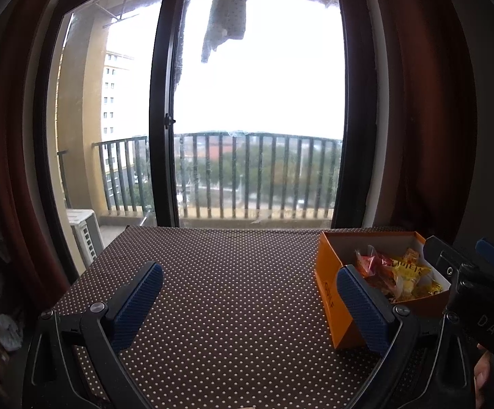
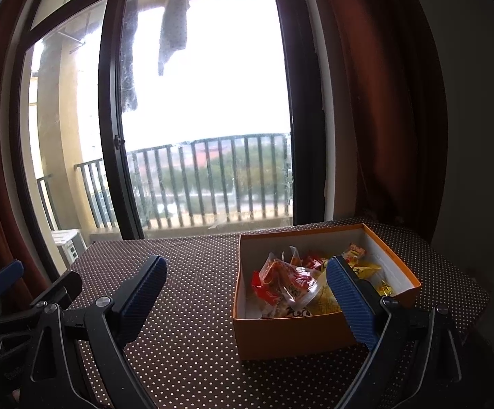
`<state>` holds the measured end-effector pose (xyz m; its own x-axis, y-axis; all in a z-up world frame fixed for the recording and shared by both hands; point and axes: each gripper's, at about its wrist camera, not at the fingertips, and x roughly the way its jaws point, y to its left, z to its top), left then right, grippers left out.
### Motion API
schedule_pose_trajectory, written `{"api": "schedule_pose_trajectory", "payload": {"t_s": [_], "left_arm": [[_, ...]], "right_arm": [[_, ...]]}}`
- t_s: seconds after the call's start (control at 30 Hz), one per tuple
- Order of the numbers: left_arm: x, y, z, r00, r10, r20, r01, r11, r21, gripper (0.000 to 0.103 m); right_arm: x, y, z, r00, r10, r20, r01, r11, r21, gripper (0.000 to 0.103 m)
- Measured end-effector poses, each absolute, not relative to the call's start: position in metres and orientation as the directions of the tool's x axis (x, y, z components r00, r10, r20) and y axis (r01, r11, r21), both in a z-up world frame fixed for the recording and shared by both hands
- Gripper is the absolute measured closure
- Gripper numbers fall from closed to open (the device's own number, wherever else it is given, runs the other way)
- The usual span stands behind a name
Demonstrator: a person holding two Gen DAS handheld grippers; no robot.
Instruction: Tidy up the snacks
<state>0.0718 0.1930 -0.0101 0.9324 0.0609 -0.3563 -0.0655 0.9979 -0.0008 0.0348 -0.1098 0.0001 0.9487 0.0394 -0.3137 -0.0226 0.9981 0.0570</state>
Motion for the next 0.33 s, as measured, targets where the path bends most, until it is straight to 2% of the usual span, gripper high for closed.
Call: {"api": "schedule_pose_trajectory", "payload": {"t_s": [0.33], "left_arm": [[0.0759, 0.1883, -0.0117, 0.929, 0.079, -0.361, -0.082, 0.997, 0.007, 0.001]], "right_arm": [[0.0392, -0.1135, -0.0017, 0.948, 0.057, -0.314, -0.038, 0.997, 0.067, 0.007]]}}
